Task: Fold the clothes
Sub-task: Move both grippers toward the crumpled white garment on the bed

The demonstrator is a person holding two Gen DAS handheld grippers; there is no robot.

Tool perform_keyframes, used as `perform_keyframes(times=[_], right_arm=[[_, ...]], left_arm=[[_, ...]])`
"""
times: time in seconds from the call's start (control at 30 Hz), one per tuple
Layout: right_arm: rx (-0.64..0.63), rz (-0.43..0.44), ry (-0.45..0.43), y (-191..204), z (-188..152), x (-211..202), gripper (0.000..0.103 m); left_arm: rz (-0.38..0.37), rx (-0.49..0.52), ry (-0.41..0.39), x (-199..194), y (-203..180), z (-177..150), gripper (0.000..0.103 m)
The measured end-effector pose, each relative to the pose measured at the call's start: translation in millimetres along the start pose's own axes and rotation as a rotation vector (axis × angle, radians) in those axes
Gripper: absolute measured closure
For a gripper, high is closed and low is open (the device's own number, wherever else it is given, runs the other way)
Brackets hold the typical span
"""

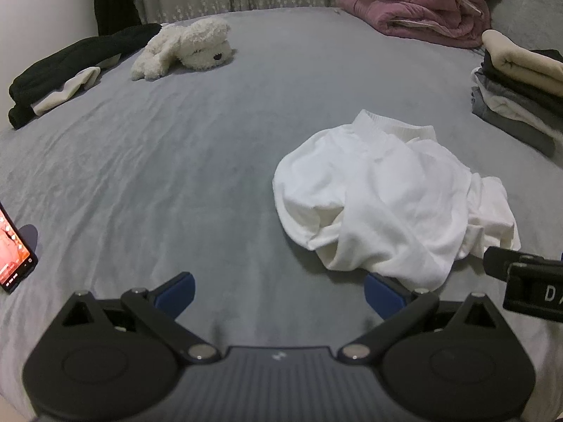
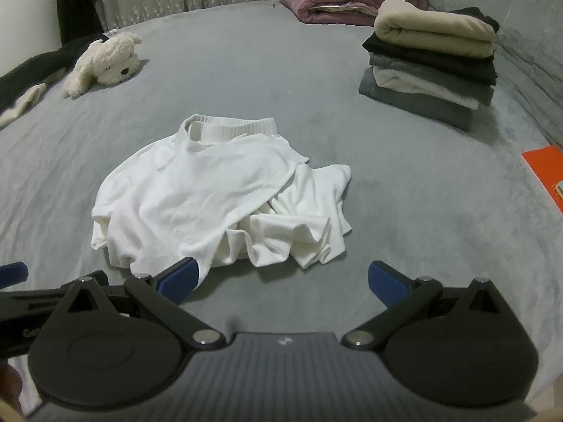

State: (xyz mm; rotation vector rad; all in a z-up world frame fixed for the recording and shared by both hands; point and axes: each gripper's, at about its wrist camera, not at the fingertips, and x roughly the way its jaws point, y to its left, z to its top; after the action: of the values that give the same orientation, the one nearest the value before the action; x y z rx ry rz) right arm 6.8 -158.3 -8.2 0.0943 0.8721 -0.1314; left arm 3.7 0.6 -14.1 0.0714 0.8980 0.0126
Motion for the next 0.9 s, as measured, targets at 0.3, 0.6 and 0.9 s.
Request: perform_keyframes(times=[0.3, 0.6, 0.9], right_arm=[[0.005, 0.005, 0.008, -0.4, -0.3, 1.4, 0.0], [0.009, 0.007, 0.02, 0.6, -0.5, 4.0, 0.0], [0.032, 0.006, 0.025, -3.9, 2.8, 7.5, 0.0]], left_arm=[[0.0, 0.003, 0.005, 0.6, -0.4, -0.1, 0.0], [-0.004, 0.003, 0.008, -0.8, 0.2, -0.1, 0.0], [0.009, -0.03, 0.012, 3.7, 3.9, 5.3, 0.0]])
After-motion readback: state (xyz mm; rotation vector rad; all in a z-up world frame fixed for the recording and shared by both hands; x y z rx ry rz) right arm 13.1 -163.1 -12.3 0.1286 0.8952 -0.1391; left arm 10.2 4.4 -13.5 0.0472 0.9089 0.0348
